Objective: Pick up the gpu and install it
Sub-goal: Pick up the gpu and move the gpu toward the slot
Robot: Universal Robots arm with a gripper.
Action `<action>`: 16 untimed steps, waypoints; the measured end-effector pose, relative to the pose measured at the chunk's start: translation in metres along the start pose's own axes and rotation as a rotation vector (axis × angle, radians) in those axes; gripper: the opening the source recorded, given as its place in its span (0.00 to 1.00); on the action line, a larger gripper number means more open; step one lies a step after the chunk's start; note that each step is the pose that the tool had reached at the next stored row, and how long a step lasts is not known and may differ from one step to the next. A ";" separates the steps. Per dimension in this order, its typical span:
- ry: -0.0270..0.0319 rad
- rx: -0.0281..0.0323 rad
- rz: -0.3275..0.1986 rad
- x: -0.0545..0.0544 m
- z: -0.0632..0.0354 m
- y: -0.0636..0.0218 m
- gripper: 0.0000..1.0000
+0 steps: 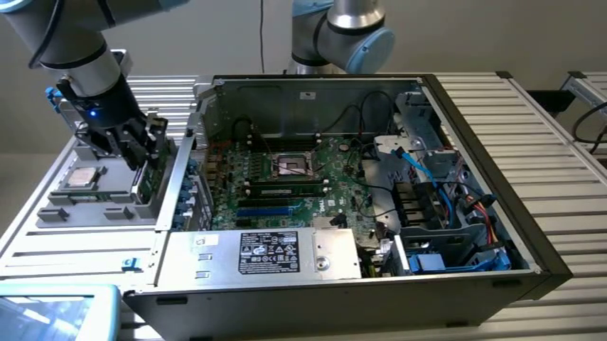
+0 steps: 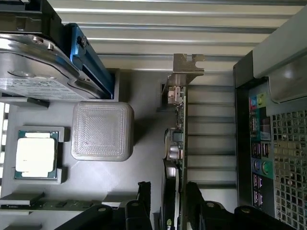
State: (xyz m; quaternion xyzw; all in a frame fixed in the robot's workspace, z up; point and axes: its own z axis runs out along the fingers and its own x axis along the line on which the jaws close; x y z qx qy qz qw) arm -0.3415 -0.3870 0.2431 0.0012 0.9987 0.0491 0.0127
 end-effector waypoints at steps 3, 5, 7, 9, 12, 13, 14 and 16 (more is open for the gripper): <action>-0.0003 -0.0001 0.000 -0.002 0.0027 -0.0002 0.44; -0.0001 0.0000 -0.001 -0.002 0.0053 -0.0005 0.44; 0.0006 0.0000 -0.002 -0.002 0.0068 -0.0007 0.44; 0.0011 -0.0001 -0.003 -0.003 0.0082 -0.0008 0.44; 0.0021 -0.0001 -0.003 -0.003 0.0104 -0.0010 0.44; 0.0025 -0.0002 -0.003 -0.003 0.0112 -0.0011 0.44; 0.0031 -0.0002 -0.003 -0.003 0.0121 -0.0012 0.44; 0.0047 -0.0001 -0.003 -0.003 0.0133 -0.0013 0.44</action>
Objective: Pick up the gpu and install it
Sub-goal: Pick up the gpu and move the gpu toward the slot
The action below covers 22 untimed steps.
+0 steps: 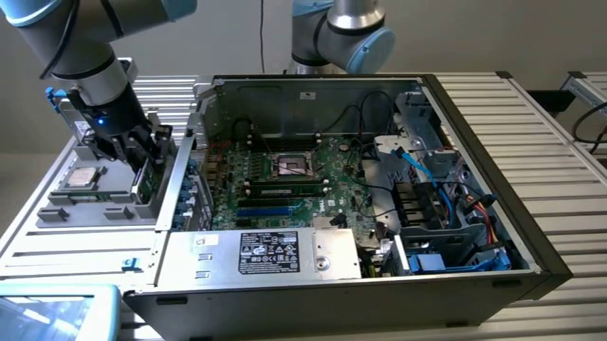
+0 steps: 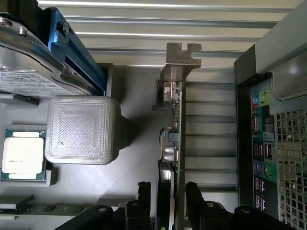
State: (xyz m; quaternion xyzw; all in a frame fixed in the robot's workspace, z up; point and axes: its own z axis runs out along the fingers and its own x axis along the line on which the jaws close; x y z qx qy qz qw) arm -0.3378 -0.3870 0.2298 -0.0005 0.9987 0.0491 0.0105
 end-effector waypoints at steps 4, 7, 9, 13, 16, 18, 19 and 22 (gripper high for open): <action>0.0028 0.0001 0.000 0.000 0.0025 -0.0002 0.44; 0.0044 0.0002 0.000 0.000 0.0035 -0.0004 0.42; 0.0046 0.0002 0.000 0.000 0.0035 -0.0004 0.35; 0.0043 0.0000 0.000 0.000 0.0037 -0.0004 0.28; 0.0045 0.0000 0.000 0.000 0.0037 -0.0004 0.28; 0.0071 -0.0005 0.000 0.000 0.0036 -0.0004 0.28; 0.0095 -0.0016 0.001 0.000 0.0032 -0.0004 0.28; 0.0127 -0.0062 0.001 0.000 -0.0035 0.0001 0.28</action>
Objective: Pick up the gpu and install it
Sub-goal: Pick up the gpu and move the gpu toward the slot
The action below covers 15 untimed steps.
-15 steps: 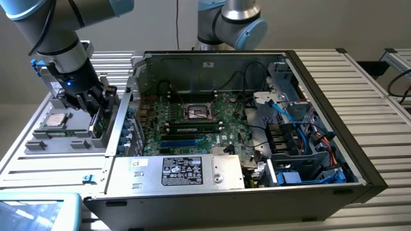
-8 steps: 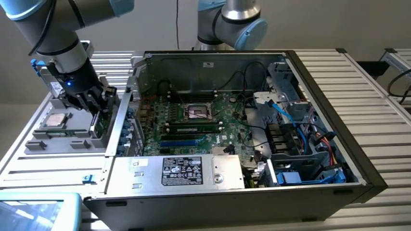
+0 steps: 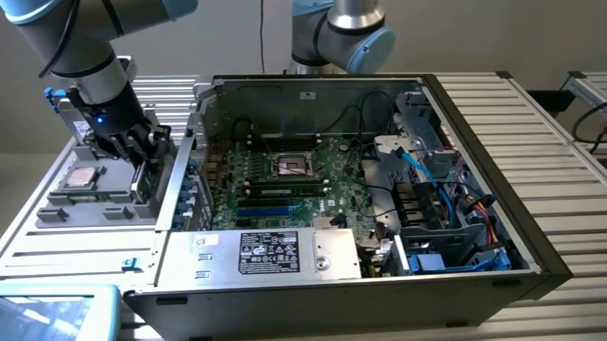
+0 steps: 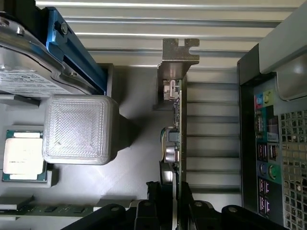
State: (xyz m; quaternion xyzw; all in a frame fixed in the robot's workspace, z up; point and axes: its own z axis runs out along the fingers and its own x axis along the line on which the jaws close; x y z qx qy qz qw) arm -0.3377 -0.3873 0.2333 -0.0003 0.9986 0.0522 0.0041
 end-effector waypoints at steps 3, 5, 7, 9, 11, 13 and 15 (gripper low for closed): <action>0.0005 -0.0015 0.000 0.000 -0.0119 0.0010 0.28; 0.0003 -0.0016 0.000 0.000 -0.0208 0.0017 0.28; 0.0003 -0.0016 0.000 0.000 -0.0300 0.0025 0.28; 0.0003 -0.0016 0.000 0.000 -0.0390 0.0034 0.28; 0.0004 -0.0015 0.000 0.000 -0.0480 0.0043 0.28; 0.0003 -0.0016 0.001 0.000 -0.0569 0.0053 0.28; 0.0002 -0.0016 0.001 -0.001 -0.0662 0.0062 0.28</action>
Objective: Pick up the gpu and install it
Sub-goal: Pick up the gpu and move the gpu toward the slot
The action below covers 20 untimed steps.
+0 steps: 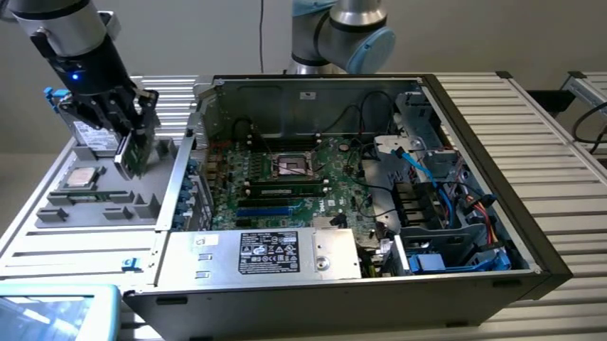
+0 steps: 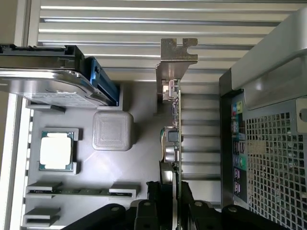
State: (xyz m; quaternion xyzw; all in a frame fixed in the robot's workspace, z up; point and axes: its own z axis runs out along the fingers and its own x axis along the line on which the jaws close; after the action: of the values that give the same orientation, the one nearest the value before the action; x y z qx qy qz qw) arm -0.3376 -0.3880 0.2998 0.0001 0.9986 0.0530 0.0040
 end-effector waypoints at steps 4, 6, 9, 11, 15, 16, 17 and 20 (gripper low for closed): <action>0.0000 0.0001 0.001 0.000 -0.0179 0.0019 0.28; 0.0000 0.0001 0.002 0.000 -0.0268 0.0028 0.28; -0.0001 0.0001 0.003 -0.003 -0.0407 0.0043 0.28; -0.0002 0.0001 0.003 -0.006 -0.0497 0.0053 0.28; -0.0002 0.0001 0.004 -0.015 -0.0675 0.0072 0.28; -0.0003 0.0000 0.004 -0.017 -0.0720 0.0077 0.28; -0.0001 0.0001 0.004 -0.020 -0.0764 0.0081 0.28; -0.0003 0.0000 0.003 -0.028 -0.0899 0.0096 0.28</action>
State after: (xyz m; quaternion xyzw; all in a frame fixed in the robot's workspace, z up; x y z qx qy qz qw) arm -0.3103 -0.3880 0.3904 0.0018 0.9986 0.0530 0.0041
